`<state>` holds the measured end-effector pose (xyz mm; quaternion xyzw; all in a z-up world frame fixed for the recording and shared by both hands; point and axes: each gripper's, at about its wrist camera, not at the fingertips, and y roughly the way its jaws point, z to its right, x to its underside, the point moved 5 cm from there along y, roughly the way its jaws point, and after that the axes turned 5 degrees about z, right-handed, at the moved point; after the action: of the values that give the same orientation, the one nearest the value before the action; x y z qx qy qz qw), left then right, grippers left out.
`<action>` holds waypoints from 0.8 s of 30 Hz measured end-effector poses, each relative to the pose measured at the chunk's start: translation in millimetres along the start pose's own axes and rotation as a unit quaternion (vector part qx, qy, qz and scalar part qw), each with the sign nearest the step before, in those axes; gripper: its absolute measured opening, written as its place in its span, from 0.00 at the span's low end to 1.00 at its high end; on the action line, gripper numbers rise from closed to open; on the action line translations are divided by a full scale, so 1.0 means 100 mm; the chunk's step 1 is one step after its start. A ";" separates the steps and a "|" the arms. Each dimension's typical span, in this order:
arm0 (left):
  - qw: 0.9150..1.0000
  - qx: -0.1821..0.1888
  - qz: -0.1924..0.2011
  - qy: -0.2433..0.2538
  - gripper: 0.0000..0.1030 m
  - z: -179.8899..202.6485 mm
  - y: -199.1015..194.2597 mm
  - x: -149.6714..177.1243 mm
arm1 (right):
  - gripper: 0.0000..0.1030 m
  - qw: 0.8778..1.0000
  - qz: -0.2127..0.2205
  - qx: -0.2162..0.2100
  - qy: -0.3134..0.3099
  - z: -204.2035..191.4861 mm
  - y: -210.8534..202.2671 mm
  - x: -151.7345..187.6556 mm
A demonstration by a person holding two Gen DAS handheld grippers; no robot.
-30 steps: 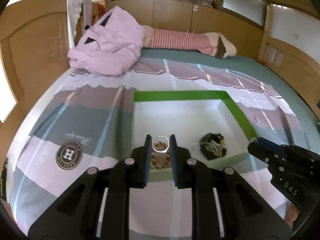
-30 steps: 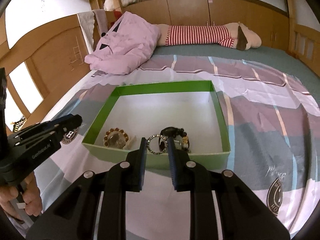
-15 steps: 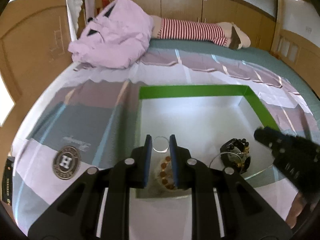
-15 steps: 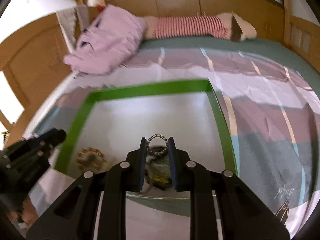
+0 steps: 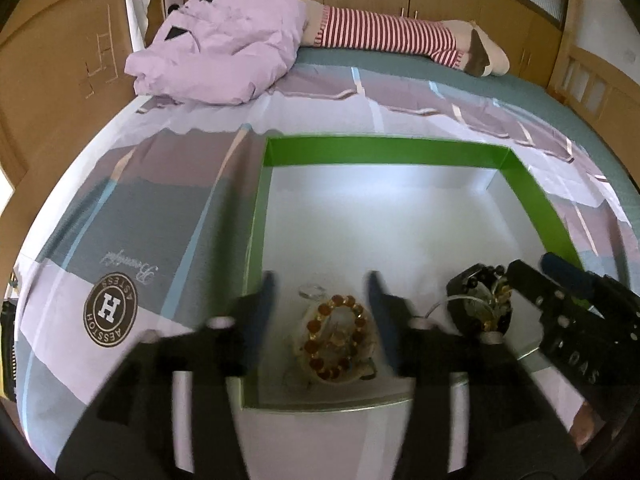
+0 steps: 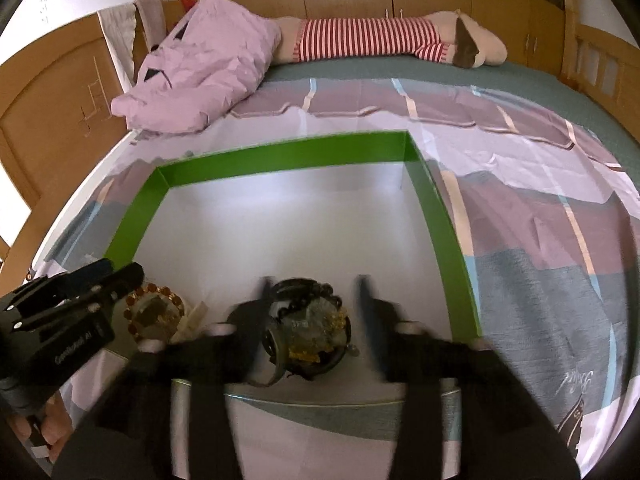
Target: Organize jewelry
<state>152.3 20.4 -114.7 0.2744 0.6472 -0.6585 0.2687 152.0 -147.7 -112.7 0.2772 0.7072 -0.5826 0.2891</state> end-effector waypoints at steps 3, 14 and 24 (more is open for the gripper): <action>1.000 0.003 0.003 0.013 0.60 0.06 -0.08 -0.02 | 0.73 1.000 0.025 0.009 0.001 0.02 -0.10 -0.05; 0.999 -0.019 0.018 0.040 0.95 0.08 -0.63 0.02 | 0.99 0.995 0.091 0.048 -0.004 0.06 -0.60 -0.19; 1.000 -0.019 -0.005 0.021 0.97 -0.04 -0.68 0.08 | 0.99 0.994 0.082 0.045 -0.049 -0.10 -0.70 -0.20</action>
<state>98.8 25.6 -72.7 0.2796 0.6663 -0.6416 0.2573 114.1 -150.5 -50.3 0.3183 0.6400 -0.6014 0.3569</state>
